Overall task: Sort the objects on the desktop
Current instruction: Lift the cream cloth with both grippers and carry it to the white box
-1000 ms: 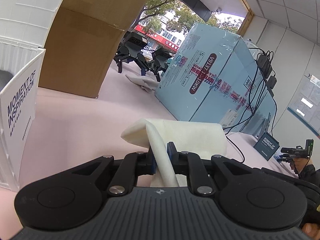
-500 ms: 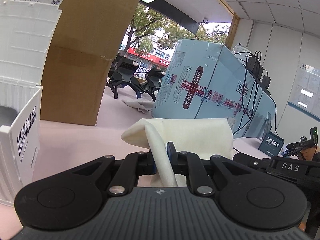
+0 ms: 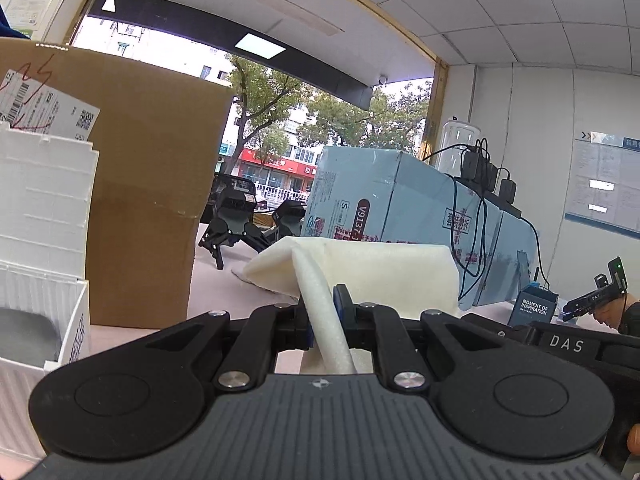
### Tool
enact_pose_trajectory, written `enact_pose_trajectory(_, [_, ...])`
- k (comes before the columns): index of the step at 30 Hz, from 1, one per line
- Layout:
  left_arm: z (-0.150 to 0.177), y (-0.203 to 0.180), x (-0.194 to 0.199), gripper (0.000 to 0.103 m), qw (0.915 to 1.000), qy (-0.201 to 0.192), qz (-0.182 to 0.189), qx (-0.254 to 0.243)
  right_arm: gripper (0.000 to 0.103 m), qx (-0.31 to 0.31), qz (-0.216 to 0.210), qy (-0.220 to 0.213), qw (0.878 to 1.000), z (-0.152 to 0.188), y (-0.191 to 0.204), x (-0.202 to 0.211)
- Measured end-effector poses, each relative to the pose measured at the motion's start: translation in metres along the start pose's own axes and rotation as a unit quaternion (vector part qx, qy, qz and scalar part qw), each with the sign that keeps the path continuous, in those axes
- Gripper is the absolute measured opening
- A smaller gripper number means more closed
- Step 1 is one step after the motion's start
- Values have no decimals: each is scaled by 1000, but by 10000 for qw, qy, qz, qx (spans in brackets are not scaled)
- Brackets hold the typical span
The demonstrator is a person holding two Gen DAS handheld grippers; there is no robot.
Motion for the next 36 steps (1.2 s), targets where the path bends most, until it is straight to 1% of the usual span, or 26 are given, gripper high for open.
enact_pose_trajectory(4, [-21, -3, 16, 9, 9998, -191, -100, -44, 3, 83, -218, -231, 9995, -11, 21, 10])
enact_pose_trajectory(9, [-56, 20, 50, 8, 9984, -485, -293, 35, 3, 197, -763, -256, 9966, -17, 67, 12])
enact_pose_trajectory(12, [-77, 39, 72, 8, 9971, -610, -450, 75, 3, 254, -1072, -322, 9934, -23, 101, 10])
enact_pose_trajectory(16, [-107, 68, 103, 8, 9936, -836, -751, 136, 3, 248, -1512, -412, 9873, -33, 151, 5])
enact_pose_trajectory(19, [-127, 93, 127, 8, 9897, -1020, -981, 200, 3, 384, -1861, -470, 9807, -41, 199, -3])
enact_pose_trajectory(22, [-146, 117, 150, 8, 9858, -1160, -1191, 236, 3, 338, -2194, -496, 9738, -44, 246, -12])
enact_pose_trajectory(24, [-155, 137, 161, 8, 9842, -1146, -1294, 394, 3, 301, -2334, -489, 9707, -41, 274, -19])
enact_pose_trajectory(27, [-157, 167, 163, 8, 9825, -949, -1472, 631, 3, 146, -2443, -358, 9689, -28, 296, -31])
enact_pose_trajectory(31, [-142, 195, 142, 8, 9813, -460, -1692, 798, 3, 370, -2295, -37, 9726, -5, 302, -50])
enact_pose_trajectory(34, [-126, 204, 125, 8, 9794, -67, -1844, 822, 3, 267, -2203, 257, 9747, 2, 295, -63])
enact_pose_trajectory(36, [-115, 206, 116, 8, 9786, 153, -1881, 825, 3, 211, -2137, 398, 9759, 4, 292, -66])
Point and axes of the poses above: each gripper's, at about its wrist camera, not at the fingertips, and x roughly against the way its jaws point, y to its left, z to its underside, the point moved 7 cm from there along -x, roughly the way its jaws point, and after that the axes turned 7 degrees about x, right-handed, at the moved point
